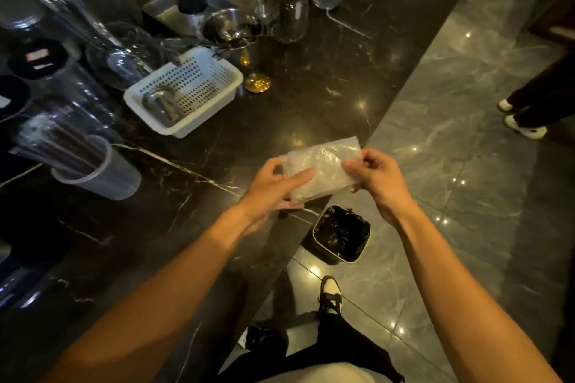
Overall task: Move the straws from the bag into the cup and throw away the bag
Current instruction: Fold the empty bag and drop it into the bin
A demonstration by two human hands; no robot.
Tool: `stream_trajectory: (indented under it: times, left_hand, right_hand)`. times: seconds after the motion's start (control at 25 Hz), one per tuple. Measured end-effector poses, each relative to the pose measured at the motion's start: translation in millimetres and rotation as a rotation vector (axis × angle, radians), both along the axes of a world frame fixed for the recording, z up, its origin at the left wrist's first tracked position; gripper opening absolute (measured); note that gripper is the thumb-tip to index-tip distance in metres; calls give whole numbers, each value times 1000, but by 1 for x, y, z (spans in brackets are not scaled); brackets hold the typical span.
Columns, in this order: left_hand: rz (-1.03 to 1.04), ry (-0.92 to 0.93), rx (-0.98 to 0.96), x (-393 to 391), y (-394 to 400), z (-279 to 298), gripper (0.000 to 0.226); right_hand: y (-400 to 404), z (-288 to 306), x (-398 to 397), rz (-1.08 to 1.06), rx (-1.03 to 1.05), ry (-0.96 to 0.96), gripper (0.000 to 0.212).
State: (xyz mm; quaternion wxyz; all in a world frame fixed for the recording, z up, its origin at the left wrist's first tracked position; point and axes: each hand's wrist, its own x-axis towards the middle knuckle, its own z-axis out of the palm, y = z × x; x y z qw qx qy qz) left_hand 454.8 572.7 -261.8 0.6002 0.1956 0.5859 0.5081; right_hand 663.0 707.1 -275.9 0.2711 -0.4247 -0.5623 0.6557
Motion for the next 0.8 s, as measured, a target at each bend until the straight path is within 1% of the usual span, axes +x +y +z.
stream_trajectory:
  times: [0.04, 0.08, 0.2, 0.32, 0.4, 0.44, 0.48, 0.6, 0.8]
  left_hand:
    - [-24, 20, -21, 15, 14, -4, 69]
    - [-39, 56, -34, 33, 30, -7, 67]
    - [-60, 121, -62, 75, 70, -19, 48]
    - [-44, 155, -98, 116, 113, -36, 41]
    - [-33, 174, -112, 135, 132, -49, 39]
    - [-37, 170, -115, 146, 143, -59, 39]
    - [-45, 163, -118, 155, 151, -68, 39]
    - [-55, 158, -146, 173, 168, -98, 40]
    - [-17, 130, -221, 202, 176, -164, 38]
  right_hand:
    - [10, -3, 13, -19, -4, 1, 9]
    - [22, -7, 30, -41, -17, -1, 8]
    - [48, -20, 73, -98, -69, -21, 14]
    - [74, -37, 116, -160, -155, -53, 28]
    - [83, -52, 136, -157, -207, -83, 39]
    - [90, -62, 147, -158, -248, -88, 40]
    - [95, -71, 156, -153, -298, -86, 37]
    - [103, -101, 176, -136, -395, -106, 16]
    - [108, -166, 187, -254, -403, -196, 5]
